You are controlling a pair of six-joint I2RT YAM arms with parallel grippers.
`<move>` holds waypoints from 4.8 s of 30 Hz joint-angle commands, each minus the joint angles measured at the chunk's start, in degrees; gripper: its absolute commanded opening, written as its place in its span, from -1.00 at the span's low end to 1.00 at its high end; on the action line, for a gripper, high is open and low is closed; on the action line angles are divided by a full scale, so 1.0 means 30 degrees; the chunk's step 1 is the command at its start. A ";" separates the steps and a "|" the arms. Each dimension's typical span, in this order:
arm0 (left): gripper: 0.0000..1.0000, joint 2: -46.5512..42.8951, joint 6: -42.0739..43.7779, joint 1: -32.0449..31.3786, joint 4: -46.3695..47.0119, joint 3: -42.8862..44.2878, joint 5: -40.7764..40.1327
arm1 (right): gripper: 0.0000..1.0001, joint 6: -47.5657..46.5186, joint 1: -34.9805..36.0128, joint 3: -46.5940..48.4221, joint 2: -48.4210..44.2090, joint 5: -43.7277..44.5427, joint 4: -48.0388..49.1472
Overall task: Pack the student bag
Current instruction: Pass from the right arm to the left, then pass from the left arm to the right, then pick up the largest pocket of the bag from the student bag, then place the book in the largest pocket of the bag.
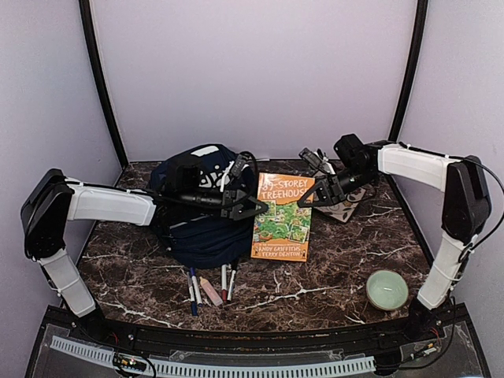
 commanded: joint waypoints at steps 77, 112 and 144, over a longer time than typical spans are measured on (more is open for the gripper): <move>-0.12 0.3228 0.8155 -0.2388 -1.7897 0.5856 -1.7558 | -1.00 0.7356 -0.2696 -0.6853 -0.3366 0.5114 0.7614; -1.00 0.5868 0.9615 -0.3638 -2.0273 1.0805 -2.5766 | -1.00 0.8869 -0.2708 -0.7071 -0.2914 0.6540 0.8740; -1.00 0.1190 1.3194 -0.2027 -1.8269 1.3751 -2.5592 | -1.00 1.1215 0.3035 -0.0117 0.3996 -0.0086 0.4649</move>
